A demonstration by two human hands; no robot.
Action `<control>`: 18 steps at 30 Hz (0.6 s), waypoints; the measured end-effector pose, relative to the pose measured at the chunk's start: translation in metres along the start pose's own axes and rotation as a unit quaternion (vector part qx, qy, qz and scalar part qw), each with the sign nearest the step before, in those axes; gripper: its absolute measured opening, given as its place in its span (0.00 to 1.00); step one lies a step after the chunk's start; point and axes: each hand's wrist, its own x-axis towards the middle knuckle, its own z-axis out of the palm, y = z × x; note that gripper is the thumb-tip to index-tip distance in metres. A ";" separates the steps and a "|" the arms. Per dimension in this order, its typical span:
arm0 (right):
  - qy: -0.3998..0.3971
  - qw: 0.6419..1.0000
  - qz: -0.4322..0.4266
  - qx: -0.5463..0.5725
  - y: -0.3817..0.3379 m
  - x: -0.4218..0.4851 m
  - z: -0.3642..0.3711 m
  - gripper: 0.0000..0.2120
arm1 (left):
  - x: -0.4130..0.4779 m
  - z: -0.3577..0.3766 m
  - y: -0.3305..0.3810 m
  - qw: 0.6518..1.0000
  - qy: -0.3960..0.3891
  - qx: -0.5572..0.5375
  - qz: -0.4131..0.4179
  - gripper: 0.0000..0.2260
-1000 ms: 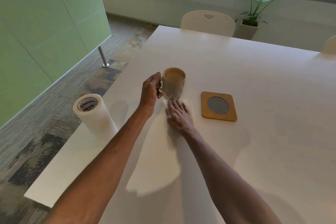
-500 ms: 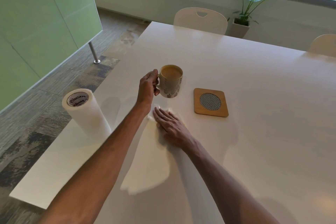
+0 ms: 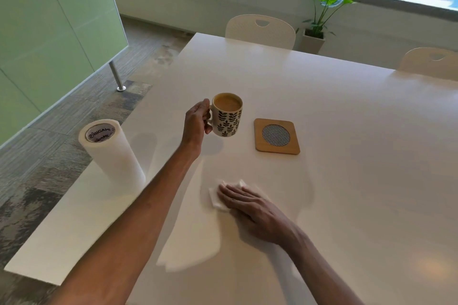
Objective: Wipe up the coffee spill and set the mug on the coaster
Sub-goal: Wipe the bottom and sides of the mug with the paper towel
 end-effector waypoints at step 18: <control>0.228 0.794 0.267 0.496 -0.015 0.059 -0.013 0.25 | -0.027 -0.023 -0.003 1.000 0.016 0.007 0.000 0.16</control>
